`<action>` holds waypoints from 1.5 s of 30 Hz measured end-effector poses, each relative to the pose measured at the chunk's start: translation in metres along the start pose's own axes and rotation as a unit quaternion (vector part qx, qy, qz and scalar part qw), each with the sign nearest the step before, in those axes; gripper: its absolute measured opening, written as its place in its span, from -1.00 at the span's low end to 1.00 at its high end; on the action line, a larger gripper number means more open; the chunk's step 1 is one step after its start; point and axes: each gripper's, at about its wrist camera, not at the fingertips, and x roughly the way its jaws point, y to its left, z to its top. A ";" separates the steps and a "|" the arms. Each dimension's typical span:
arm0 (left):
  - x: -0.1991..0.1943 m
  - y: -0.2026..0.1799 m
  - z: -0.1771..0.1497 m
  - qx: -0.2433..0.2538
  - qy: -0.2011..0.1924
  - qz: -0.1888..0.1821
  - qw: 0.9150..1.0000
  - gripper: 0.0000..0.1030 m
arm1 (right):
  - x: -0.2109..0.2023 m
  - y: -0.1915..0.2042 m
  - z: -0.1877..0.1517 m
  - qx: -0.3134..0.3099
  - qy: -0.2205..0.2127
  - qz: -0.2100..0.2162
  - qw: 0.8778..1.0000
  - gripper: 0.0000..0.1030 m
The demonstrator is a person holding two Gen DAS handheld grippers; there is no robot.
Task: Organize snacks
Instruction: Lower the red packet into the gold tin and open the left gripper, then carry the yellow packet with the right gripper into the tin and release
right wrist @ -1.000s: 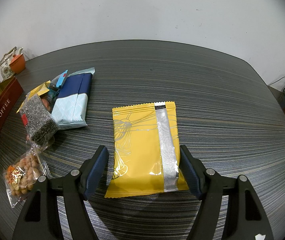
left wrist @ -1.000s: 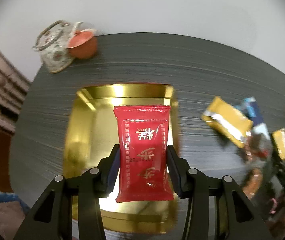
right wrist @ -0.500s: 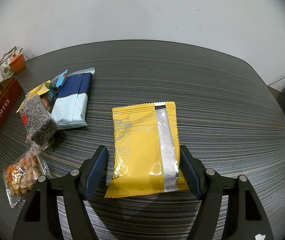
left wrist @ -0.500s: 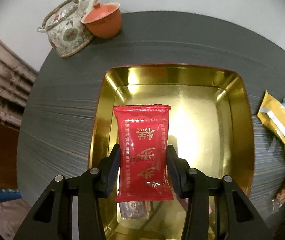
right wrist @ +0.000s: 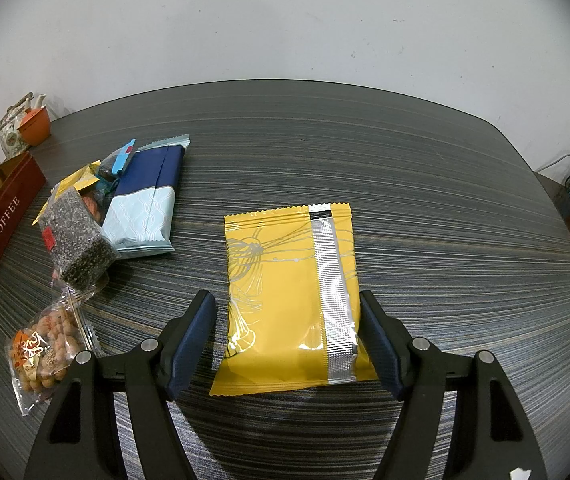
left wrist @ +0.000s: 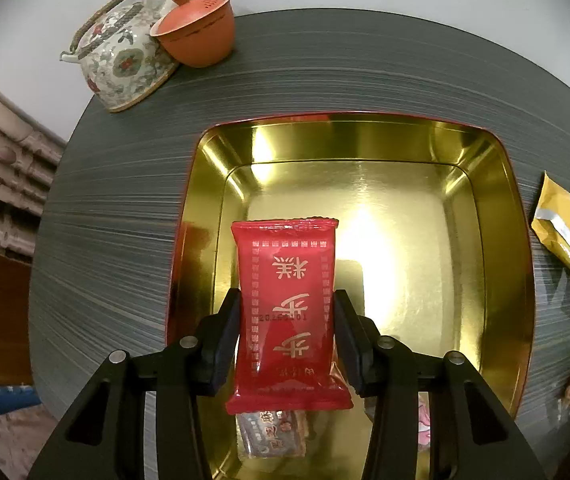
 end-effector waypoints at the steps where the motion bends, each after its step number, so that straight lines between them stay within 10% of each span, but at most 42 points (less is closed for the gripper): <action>1: -0.001 0.000 0.000 0.001 0.000 0.001 1.000 -0.10 | 0.000 0.000 0.000 0.000 0.000 0.000 1.000 0.33; 19: -0.049 0.020 -0.019 -0.019 -0.038 -0.034 0.999 0.14 | 0.001 0.000 0.001 0.001 -0.001 -0.002 1.000 0.23; 45: -0.065 0.112 -0.112 -0.136 -0.099 0.015 0.986 0.39 | -0.021 0.008 0.009 0.016 -0.005 -0.039 0.999 0.03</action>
